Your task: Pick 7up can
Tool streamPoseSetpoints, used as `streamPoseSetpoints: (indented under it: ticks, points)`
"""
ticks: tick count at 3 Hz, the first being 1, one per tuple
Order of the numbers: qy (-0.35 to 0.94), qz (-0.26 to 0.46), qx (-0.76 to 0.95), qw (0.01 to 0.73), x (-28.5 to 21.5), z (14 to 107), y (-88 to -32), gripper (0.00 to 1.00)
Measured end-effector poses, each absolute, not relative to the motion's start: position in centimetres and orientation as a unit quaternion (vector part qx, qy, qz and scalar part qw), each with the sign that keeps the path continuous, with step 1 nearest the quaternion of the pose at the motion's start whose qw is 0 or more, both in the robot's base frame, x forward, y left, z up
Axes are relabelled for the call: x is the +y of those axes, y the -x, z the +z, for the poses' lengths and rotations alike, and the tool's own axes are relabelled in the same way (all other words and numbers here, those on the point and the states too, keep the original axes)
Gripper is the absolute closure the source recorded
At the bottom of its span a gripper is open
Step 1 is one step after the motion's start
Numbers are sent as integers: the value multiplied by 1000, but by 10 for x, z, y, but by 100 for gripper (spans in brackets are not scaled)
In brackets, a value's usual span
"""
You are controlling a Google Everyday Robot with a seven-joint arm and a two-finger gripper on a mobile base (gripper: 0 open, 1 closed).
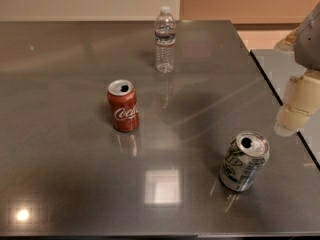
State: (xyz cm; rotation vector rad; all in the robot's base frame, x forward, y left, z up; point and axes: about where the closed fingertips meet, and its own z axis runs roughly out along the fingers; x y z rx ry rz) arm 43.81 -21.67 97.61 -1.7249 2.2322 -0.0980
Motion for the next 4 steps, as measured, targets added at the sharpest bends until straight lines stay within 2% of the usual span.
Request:
streamPoseSetpoints:
  ticks: [2,4]
  points:
    - [608,-32,777,161,-216,978,-437,0]
    - [636,28,750,181,-214,971,-410,0]
